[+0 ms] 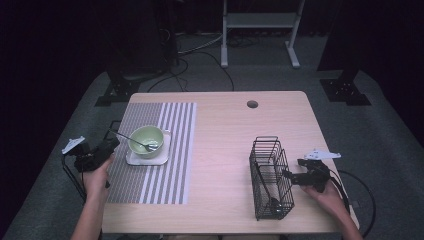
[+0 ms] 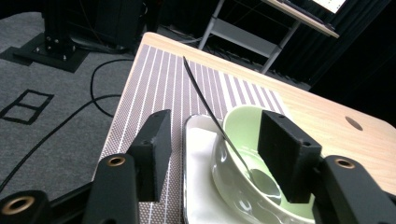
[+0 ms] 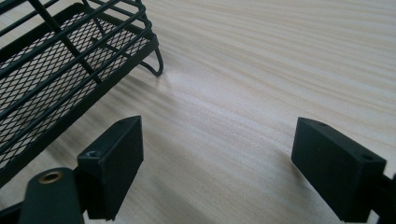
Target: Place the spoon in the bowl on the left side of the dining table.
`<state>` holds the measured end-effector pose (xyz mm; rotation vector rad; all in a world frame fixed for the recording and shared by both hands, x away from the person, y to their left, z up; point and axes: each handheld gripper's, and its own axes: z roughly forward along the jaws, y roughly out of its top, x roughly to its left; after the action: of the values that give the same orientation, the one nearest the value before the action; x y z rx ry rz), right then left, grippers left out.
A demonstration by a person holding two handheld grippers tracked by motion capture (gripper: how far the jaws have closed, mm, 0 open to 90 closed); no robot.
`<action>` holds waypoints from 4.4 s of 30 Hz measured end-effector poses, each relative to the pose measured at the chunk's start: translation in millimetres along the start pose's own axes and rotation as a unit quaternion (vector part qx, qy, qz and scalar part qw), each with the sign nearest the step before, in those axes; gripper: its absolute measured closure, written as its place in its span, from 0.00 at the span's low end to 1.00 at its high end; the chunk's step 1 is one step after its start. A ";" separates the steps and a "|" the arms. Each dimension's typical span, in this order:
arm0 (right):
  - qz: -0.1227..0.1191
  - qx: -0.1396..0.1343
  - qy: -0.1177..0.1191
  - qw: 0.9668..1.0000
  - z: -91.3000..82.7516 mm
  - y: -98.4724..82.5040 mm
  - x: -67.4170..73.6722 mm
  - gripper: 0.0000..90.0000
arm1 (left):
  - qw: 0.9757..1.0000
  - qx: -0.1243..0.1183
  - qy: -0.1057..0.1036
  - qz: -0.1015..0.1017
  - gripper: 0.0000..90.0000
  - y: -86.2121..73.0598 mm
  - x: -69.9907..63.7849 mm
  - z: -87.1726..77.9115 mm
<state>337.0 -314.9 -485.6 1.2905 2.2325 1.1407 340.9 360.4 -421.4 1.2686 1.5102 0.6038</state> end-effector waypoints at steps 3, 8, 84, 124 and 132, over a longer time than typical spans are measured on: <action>0.000 0.000 0.000 1.000 -0.1 0.0 0.1 0.17 | 1.000 0.005 -0.001 0.005 0.45 -2.7 -1.8 -1.4; 0.000 0.000 0.000 1.000 0.0 0.0 0.1 0.17 | 1.000 0.007 -0.008 0.010 0.41 -6.3 -4.7 -3.6; 0.001 -0.001 0.000 1.000 -0.5 -0.4 -0.1 0.17 | 0.986 0.082 -0.109 0.098 0.12 -49.4 -89.7 3.5; 0.000 -0.003 0.001 1.000 -0.7 -0.5 0.4 0.17 | 0.969 0.109 -0.170 0.141 0.12 -81.3 -140.9 8.0; -0.001 -0.003 0.001 1.000 -0.7 -0.5 0.3 0.17 | 0.964 0.114 -0.185 0.152 0.12 -86.0 -151.1 5.7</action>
<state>336.2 -315.1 -485.6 1.2862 2.2303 1.1479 298.5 192.7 -439.7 1.7047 1.1041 0.3625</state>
